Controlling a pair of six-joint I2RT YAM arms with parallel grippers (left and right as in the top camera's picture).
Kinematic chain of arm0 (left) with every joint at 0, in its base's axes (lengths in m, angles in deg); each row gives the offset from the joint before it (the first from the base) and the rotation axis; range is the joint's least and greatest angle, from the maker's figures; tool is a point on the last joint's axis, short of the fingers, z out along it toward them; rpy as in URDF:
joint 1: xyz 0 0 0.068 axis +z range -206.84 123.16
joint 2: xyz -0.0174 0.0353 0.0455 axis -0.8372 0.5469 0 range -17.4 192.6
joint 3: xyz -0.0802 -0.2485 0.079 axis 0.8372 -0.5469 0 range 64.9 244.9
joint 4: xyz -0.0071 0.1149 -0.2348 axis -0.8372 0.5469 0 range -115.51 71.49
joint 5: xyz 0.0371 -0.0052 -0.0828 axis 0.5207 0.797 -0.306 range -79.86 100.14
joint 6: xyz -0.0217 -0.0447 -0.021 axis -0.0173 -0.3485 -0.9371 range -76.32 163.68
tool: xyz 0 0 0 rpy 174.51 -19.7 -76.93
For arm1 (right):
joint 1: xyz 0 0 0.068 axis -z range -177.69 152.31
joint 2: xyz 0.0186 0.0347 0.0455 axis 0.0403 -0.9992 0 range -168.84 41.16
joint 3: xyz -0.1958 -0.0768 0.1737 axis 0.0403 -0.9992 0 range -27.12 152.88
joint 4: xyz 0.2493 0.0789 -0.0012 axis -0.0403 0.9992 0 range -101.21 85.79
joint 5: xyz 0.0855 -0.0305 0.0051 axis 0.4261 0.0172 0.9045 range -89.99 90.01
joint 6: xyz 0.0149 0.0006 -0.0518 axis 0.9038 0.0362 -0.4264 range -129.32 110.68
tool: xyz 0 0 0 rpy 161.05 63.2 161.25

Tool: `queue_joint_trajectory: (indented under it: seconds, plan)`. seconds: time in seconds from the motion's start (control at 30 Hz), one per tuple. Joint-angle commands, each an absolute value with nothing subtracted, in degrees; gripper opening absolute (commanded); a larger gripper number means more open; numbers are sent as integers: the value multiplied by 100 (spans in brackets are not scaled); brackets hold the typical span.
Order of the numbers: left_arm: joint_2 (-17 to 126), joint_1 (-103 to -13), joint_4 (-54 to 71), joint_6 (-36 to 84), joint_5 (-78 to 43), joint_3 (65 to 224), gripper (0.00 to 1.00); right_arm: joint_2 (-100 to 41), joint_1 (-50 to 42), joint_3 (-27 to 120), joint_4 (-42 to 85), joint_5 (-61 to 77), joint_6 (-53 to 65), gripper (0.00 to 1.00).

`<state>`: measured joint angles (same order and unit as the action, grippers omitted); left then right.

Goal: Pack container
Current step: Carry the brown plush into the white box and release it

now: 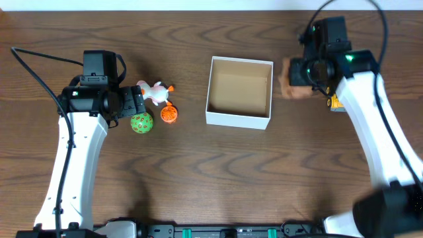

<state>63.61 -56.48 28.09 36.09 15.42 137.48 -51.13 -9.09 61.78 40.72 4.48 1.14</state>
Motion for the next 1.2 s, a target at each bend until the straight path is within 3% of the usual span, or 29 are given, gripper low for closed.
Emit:
queue_joint_trajectory:
  seconds: [0.0, 0.2, 0.47, 0.83, 0.93, 1.03, 1.1, 1.17]
  plan:
    - [6383, -5626, 2824, 3654, 1549, 13864, 98, -4681, -1392, 6296, 3873, 427, 406, 1]
    - [6383, -5626, 2824, 3654, 1549, 13864, 98, -4871, -2105, 6209, 3510, -166, 1534, 1]
    - [6383, -5626, 2824, 3657, 1549, 13864, 98, -6206, -2730, 6200, 3210, -255, 3318, 1]
    - [6383, -5626, 2824, 3654, 1549, 13864, 98, -7747, -2863, 6200, 2174, 27, 3582, 6]
    - [6383, -5626, 2824, 3657, 1549, 13864, 98, -7926, -2861, 6200, 2144, 24, 3565, 17]
    - [6383, -5626, 2824, 3654, 1549, 13864, 98, -7990, -2863, 6200, 2041, 73, 3167, 49]
    - [6383, -5626, 2824, 3654, 1549, 13864, 98, -7931, -2863, 6202, 1964, 142, 2789, 63]
    - [6383, -5626, 2824, 3657, 1549, 13864, 98, -7817, -2863, 6211, 1849, 197, 2262, 68]
